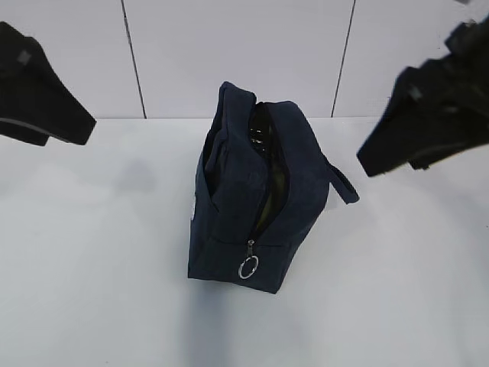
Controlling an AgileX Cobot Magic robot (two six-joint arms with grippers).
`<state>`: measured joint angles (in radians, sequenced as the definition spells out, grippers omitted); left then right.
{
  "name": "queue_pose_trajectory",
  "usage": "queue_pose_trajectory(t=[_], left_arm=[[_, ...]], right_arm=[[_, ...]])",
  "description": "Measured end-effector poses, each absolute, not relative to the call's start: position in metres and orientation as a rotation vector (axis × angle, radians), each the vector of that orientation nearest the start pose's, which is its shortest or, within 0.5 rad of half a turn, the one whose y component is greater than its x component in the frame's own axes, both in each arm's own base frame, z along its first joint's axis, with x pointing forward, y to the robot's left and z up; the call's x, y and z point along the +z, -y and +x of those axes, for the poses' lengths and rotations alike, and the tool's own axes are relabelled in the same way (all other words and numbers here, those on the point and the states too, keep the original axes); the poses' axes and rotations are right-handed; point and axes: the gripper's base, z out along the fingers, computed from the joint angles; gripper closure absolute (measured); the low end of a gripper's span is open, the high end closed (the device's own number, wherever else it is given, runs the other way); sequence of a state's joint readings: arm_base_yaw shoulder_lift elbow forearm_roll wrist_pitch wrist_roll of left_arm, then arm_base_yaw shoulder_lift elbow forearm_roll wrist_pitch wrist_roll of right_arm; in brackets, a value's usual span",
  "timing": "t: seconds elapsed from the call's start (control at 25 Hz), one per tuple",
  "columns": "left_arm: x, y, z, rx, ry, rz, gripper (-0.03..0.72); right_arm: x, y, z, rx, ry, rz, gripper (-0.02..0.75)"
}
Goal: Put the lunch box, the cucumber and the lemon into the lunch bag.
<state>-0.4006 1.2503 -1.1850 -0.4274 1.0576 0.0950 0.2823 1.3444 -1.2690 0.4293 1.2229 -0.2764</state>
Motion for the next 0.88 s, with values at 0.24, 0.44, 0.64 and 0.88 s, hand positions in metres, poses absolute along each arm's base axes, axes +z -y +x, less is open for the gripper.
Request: queue_pose_trajectory(t=[0.24,0.44,0.64,0.88], left_arm=[[0.368,0.109,0.174,-0.674,-2.498,0.513,0.256],[0.364,0.092,0.135,-0.672,-2.424,0.504,0.256],[0.354,0.078,0.107,-0.648,-2.372,0.503,0.256],[0.351,0.070,0.089,-0.637,-2.341,0.514,0.256]], right_arm=[[0.343,-0.086,0.176,0.574,-2.535,-0.585,0.200],[0.328,-0.073,0.135,0.564,-2.427,-0.532,0.200],[0.314,-0.063,0.102,0.559,-2.346,-0.512,0.200],[0.307,-0.059,0.089,0.559,-2.322,-0.510,0.200]])
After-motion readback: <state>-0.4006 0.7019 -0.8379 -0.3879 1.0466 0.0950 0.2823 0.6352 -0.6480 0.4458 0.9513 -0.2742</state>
